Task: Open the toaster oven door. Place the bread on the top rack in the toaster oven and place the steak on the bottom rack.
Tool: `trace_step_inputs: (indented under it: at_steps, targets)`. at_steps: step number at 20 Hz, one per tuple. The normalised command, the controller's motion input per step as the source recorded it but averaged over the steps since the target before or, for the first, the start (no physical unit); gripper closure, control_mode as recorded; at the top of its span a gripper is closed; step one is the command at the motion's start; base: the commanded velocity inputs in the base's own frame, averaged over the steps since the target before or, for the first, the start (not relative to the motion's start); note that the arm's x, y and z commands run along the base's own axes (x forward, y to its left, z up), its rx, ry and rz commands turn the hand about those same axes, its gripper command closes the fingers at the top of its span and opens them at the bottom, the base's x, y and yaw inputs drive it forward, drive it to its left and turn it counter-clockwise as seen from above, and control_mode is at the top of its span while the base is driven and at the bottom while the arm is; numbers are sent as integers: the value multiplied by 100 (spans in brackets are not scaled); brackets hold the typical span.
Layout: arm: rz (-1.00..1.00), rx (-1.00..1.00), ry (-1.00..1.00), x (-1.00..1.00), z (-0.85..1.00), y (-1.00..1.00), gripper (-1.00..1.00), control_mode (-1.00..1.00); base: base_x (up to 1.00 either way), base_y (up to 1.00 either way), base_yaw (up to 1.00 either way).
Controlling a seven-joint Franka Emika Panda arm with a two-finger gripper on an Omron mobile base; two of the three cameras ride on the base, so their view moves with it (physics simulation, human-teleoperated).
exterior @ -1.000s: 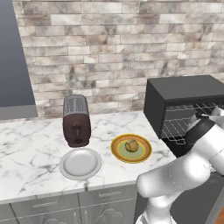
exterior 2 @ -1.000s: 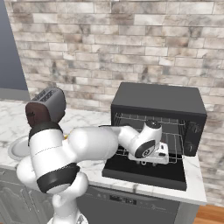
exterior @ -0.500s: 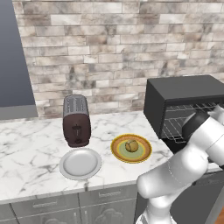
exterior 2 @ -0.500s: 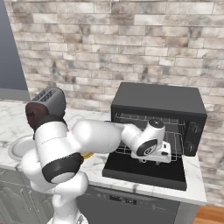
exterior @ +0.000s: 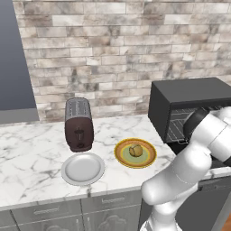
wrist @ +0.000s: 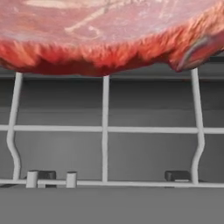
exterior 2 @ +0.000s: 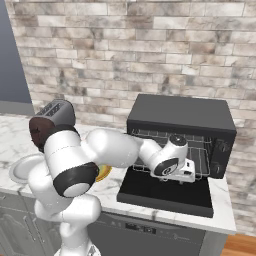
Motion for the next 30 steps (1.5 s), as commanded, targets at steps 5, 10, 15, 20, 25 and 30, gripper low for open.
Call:
trace_step_inputs:
  at_steps: [5,10,15,20,25,30]
  targets:
    - [0,0,-1,32,-7,0,-100,-100,0,0,0]
    - [0,1,-3,36,-1,0,-100,-100,0,0,0]
    - [0,5,-5,28,0,0,-100,-100,0,0,0]
    - [0,7,-7,23,0,0,-100,-100,0,0,0]
    - [0,6,-6,27,0,0,-100,-100,0,0,0]
    - [0,5,-5,27,0,0,-100,-100,0,0,0]
